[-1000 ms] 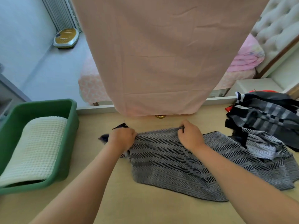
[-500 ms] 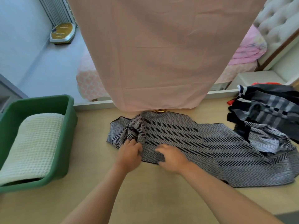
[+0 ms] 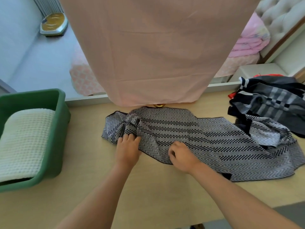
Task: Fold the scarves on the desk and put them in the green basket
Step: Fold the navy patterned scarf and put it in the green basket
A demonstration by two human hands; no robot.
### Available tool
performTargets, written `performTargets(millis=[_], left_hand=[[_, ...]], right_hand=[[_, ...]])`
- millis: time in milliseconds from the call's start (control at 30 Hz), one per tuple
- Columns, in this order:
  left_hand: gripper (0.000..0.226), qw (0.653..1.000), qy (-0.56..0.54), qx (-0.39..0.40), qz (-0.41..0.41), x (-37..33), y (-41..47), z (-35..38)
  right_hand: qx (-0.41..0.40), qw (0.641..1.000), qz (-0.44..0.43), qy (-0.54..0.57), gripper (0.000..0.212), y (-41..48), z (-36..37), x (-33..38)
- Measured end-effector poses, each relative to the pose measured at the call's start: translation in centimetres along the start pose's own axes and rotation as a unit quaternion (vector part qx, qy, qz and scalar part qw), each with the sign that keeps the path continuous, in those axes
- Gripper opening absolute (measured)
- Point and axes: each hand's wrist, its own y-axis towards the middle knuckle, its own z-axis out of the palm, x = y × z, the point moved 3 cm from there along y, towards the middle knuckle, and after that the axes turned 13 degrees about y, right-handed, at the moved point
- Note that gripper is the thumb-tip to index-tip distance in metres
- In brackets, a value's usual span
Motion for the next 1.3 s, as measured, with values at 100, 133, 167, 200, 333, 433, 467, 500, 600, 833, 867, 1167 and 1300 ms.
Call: performTargets(millis=[100,133,167,200,333,433,467,500,600,833,867,1167,1300], left_hand=[[0.038,0.998,0.017,-0.054,0.025,-0.4,0.2,0.1],[0.042,0.997,0.011,-0.065,0.03,-0.5,0.3,0.2],[0.049,0.997,0.001,-0.072,0.038,-0.7,0.4,0.3],[0.057,0.996,-0.01,-0.074,0.047,-0.8,0.4,0.4],[0.059,0.997,-0.011,-0.016,0.075,-1.1,0.8,0.2],[0.022,0.995,-0.039,-0.029,0.082,-1.1,1.1,0.3],[0.014,0.993,-0.054,-0.047,0.089,-1.3,1.2,0.4],[0.012,0.99,-0.075,-0.061,0.106,-1.6,1.2,0.6],[0.013,0.971,-0.202,-0.058,0.118,-2.0,0.8,-0.5],[0.025,0.962,-0.154,0.208,0.086,0.3,-0.2,-3.1],[0.032,0.96,-0.098,0.254,0.065,0.8,-0.2,-3.2],[0.037,0.912,-0.035,0.393,0.108,-1.9,0.2,-5.1],[0.034,0.953,-0.121,0.23,0.157,-7.9,3.1,-7.5]], right_hand=[[0.054,0.996,0.025,-0.06,0.05,-0.1,0.1,-0.3],[0.053,0.995,0.019,-0.081,0.051,-0.1,0.3,-0.4],[0.035,0.996,0.007,-0.083,0.043,-0.1,0.4,-0.5],[0.012,0.997,-0.006,-0.076,0.032,-0.1,0.4,-0.6],[-0.022,0.998,-0.018,-0.048,0.019,0.1,0.5,-1.2],[-0.032,0.999,-0.008,0.01,0.016,0.3,0.0,-1.3],[-0.045,0.998,-0.005,0.044,0.014,0.3,-0.3,-1.1],[-0.059,0.995,0.001,0.076,0.011,0.2,-0.7,-0.9],[-0.082,0.987,0.023,0.133,0.007,-0.3,-2.0,0.2],[0.04,0.988,0.061,0.134,0.015,-0.3,-1.9,2.8],[0.082,0.984,0.074,0.139,0.016,-0.3,-1.5,3.3],[0.158,0.946,0.165,0.229,0.022,-1.9,-3.0,3.3],[0.054,0.974,0.157,0.154,0.024,-3.1,-8.1,-1.4]])
